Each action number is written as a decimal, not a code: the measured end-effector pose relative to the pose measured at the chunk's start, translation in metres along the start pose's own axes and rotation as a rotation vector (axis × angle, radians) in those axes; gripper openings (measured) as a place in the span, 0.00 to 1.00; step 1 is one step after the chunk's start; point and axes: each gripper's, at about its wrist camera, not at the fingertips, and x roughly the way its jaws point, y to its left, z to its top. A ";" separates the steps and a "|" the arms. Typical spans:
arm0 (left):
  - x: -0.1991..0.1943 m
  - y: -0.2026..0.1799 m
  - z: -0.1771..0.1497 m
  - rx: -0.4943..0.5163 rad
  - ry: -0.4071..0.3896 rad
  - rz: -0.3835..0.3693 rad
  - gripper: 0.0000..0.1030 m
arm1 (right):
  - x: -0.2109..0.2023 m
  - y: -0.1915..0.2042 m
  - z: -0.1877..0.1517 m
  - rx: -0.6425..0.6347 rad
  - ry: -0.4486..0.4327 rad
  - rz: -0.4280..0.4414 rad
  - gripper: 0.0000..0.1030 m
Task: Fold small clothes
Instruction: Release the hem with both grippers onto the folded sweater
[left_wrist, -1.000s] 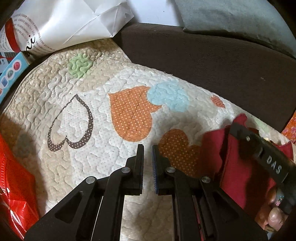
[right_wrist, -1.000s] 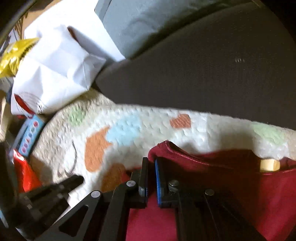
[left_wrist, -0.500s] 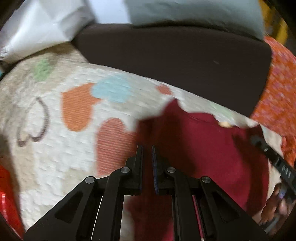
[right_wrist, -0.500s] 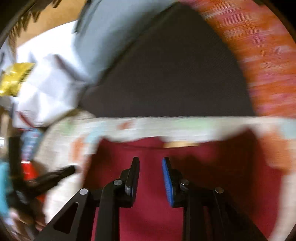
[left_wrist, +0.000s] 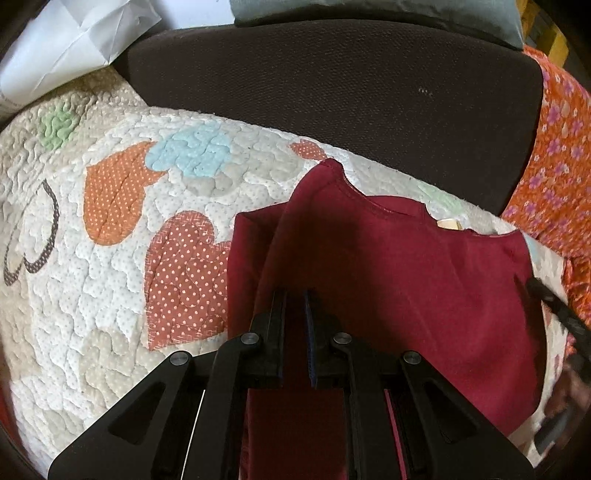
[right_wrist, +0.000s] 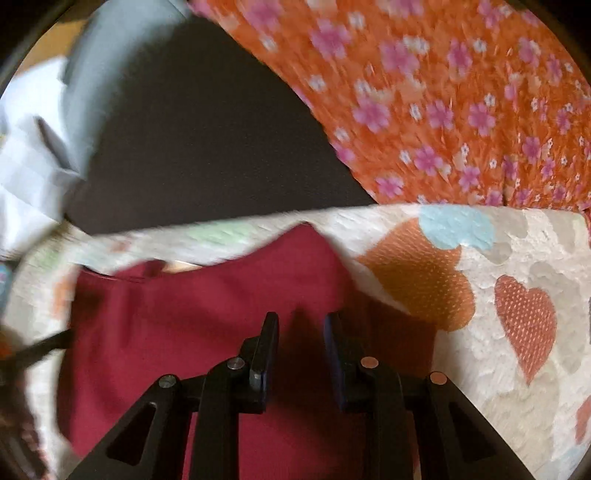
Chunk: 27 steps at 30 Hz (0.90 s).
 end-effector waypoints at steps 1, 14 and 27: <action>-0.001 -0.003 -0.001 0.016 -0.006 0.013 0.08 | -0.013 0.005 -0.008 -0.018 -0.016 0.004 0.23; -0.037 -0.011 -0.019 0.064 -0.123 0.052 0.08 | -0.034 0.008 -0.065 -0.019 0.044 0.041 0.30; -0.128 -0.019 -0.047 0.039 -0.276 -0.287 0.76 | -0.088 0.058 -0.081 -0.094 -0.001 0.153 0.30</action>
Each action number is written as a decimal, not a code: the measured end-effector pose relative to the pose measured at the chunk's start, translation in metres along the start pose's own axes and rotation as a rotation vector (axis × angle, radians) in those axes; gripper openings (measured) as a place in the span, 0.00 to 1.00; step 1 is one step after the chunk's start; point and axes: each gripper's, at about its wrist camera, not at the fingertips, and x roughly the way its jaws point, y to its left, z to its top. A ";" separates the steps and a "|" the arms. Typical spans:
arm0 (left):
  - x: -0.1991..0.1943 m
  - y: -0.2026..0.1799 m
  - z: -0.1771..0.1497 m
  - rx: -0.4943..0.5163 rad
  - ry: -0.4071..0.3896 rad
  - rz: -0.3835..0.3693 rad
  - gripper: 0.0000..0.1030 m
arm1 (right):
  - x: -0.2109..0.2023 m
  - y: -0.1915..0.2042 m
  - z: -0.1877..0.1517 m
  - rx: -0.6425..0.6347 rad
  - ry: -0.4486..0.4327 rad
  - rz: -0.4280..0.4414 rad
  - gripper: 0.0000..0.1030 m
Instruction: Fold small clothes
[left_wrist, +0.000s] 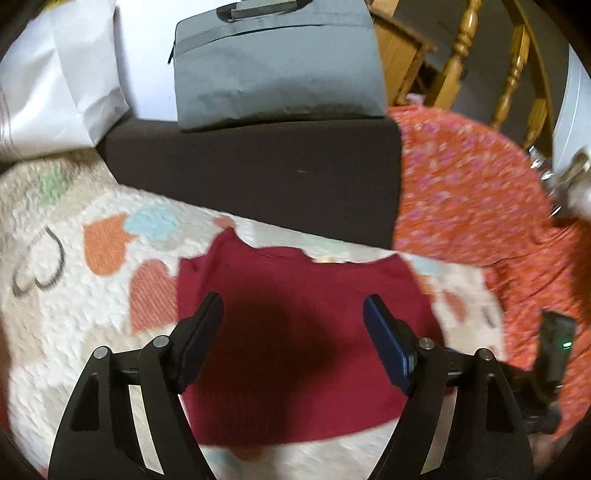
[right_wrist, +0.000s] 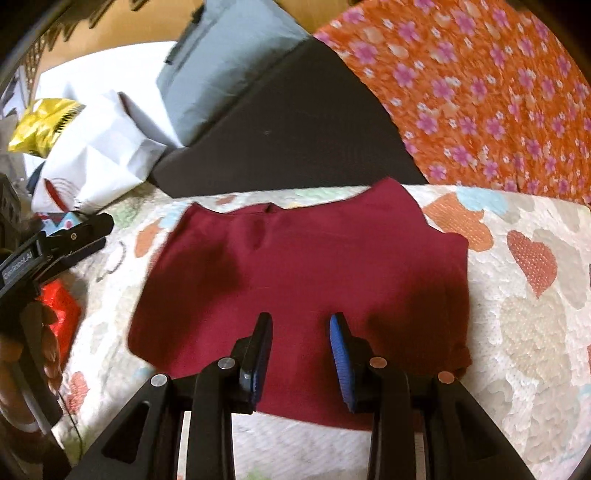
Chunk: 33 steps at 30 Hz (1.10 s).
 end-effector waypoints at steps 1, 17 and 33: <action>-0.004 0.000 -0.003 -0.013 0.006 -0.004 0.76 | -0.002 0.002 0.000 -0.003 -0.002 0.005 0.30; -0.043 -0.002 -0.032 0.107 -0.091 0.285 0.76 | -0.006 0.057 -0.009 -0.097 0.000 0.053 0.30; -0.012 0.018 -0.036 0.130 -0.010 0.408 0.76 | 0.030 0.082 -0.005 -0.099 0.028 0.063 0.34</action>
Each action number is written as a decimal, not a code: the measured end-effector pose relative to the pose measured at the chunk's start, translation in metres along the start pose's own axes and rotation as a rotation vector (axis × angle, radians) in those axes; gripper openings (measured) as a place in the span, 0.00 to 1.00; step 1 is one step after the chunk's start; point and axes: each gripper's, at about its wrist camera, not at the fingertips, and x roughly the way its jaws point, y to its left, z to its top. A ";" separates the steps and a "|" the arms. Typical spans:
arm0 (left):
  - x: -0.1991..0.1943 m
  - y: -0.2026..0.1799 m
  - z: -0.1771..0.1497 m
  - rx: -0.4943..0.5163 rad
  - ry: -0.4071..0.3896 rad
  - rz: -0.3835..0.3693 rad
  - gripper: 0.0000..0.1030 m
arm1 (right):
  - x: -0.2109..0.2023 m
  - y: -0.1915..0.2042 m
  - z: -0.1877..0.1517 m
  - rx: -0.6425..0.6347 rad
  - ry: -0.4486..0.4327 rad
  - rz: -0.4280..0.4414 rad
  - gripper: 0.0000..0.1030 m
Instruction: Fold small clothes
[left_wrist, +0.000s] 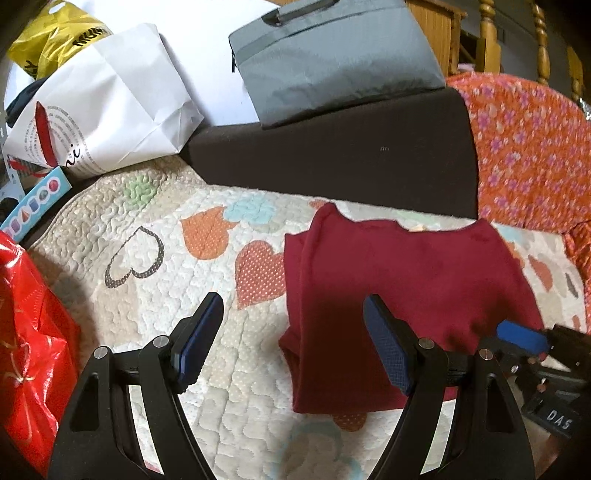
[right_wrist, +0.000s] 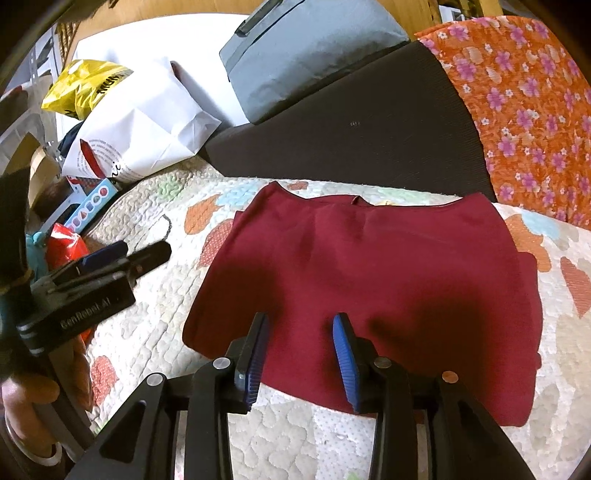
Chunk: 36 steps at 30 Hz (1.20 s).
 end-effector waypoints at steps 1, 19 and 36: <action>0.003 0.000 -0.001 0.003 0.007 0.006 0.76 | 0.004 0.000 0.002 0.004 0.001 0.004 0.35; 0.034 0.001 0.000 0.011 0.078 0.025 0.76 | 0.040 0.001 0.028 0.029 0.005 0.024 0.36; 0.069 0.038 -0.018 -0.174 0.261 -0.077 0.76 | 0.133 0.041 0.101 -0.033 0.126 0.100 0.44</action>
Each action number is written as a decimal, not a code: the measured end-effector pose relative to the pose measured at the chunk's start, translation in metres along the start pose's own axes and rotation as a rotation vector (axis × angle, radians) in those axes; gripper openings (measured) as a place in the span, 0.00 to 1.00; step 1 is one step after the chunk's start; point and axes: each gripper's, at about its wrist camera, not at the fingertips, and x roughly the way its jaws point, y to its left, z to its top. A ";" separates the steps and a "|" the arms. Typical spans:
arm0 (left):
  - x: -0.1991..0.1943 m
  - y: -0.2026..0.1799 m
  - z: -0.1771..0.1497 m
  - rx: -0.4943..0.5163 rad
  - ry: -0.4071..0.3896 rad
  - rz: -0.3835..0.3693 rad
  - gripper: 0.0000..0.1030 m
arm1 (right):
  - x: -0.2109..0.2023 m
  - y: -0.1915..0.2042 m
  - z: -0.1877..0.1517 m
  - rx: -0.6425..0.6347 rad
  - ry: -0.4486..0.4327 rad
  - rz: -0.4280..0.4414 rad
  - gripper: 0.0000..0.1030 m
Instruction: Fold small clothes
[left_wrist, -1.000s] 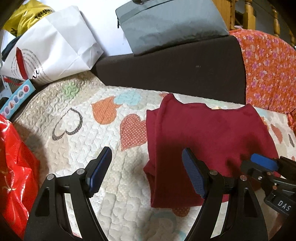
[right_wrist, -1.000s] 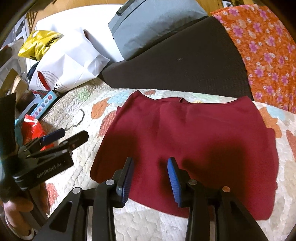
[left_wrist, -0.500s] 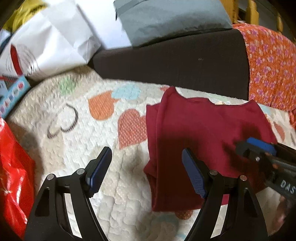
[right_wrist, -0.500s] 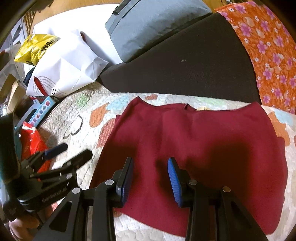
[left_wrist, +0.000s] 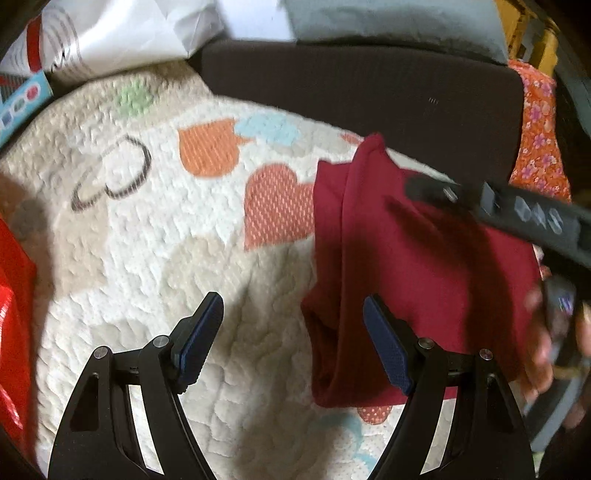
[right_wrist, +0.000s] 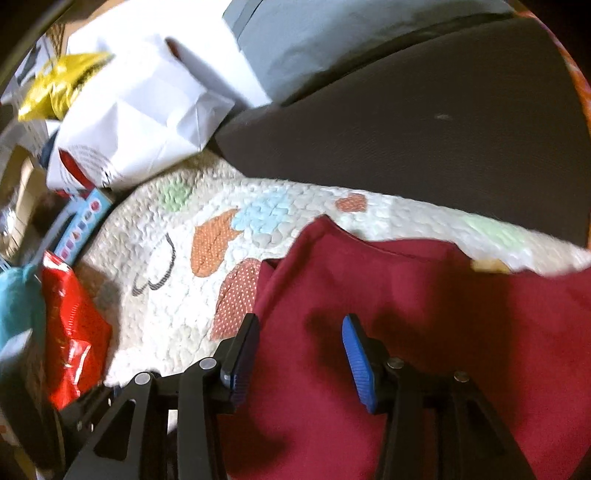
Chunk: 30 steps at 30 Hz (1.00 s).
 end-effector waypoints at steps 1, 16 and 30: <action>0.003 0.001 -0.001 -0.005 0.010 0.002 0.76 | 0.010 0.005 0.006 -0.011 0.013 -0.007 0.44; 0.025 0.003 -0.005 -0.026 0.050 0.027 0.76 | 0.084 0.037 0.016 -0.212 0.105 -0.174 0.27; 0.031 -0.015 -0.003 -0.009 0.034 -0.100 0.73 | 0.011 0.000 0.011 -0.011 -0.069 0.089 0.12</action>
